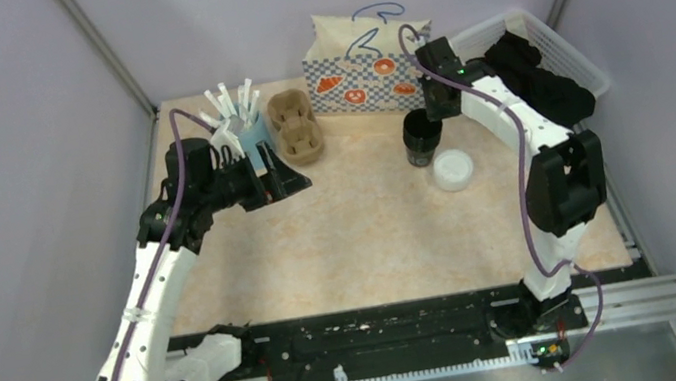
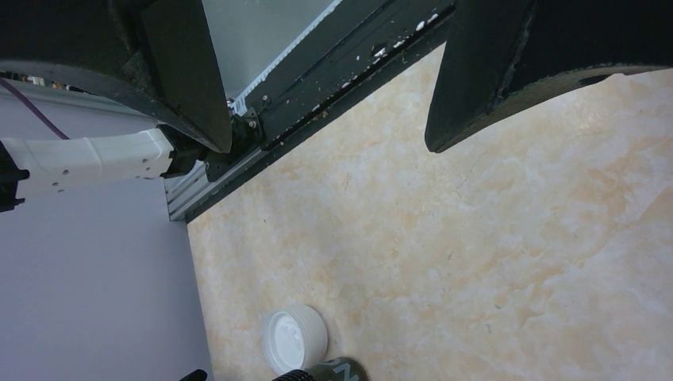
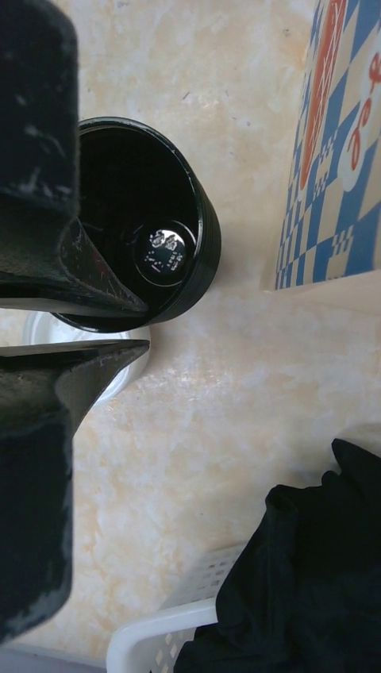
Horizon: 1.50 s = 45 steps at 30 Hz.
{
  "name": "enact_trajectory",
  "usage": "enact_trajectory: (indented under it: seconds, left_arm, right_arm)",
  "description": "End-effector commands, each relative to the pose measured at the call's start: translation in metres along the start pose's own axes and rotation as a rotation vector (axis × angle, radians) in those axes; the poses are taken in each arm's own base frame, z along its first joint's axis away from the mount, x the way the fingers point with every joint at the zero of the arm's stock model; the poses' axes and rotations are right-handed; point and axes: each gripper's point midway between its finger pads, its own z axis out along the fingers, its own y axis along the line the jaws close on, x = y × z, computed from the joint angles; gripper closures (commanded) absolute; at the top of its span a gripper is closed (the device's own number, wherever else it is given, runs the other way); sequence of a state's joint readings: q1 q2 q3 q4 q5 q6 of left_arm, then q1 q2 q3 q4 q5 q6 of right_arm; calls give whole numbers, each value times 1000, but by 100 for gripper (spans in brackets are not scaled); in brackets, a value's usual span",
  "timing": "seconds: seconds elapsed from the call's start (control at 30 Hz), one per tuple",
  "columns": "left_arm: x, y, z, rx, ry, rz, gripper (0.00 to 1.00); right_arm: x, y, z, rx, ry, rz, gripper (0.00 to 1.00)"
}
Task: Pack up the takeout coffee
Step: Pick up the coffee cup.
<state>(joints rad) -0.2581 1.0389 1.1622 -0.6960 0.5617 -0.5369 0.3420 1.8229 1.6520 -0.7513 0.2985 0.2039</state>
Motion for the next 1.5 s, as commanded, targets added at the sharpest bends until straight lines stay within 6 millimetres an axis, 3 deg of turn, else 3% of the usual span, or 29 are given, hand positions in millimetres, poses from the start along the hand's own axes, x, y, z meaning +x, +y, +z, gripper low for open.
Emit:
enact_trajectory:
  seconds: [0.0, 0.1, 0.37, 1.0, 1.33, 1.47]
  left_arm:
    - [-11, -10, 0, 32, -30, 24, 1]
    - [-11, -11, 0, 33, -30, 21, 1]
    - [-12, -11, 1, 37, -32, 18, 1]
    - [-9, -14, 1, 52, -30, 9, 1]
    - [-8, -15, -2, 51, -40, 5, 1]
    - [-10, -16, -4, 42, -48, 9, 1]
  right_arm:
    - [-16, 1, -7, 20, -42, -24, 83]
    - [-17, 1, -8, 19, -46, -33, 83]
    - [-17, 3, -9, 11, -43, -44, 100]
    - [-28, -2, -48, -18, -92, -28, 100]
    - [-45, -5, -95, -81, -185, 37, 100]
    - [-53, -9, -133, -127, -248, 45, 100]
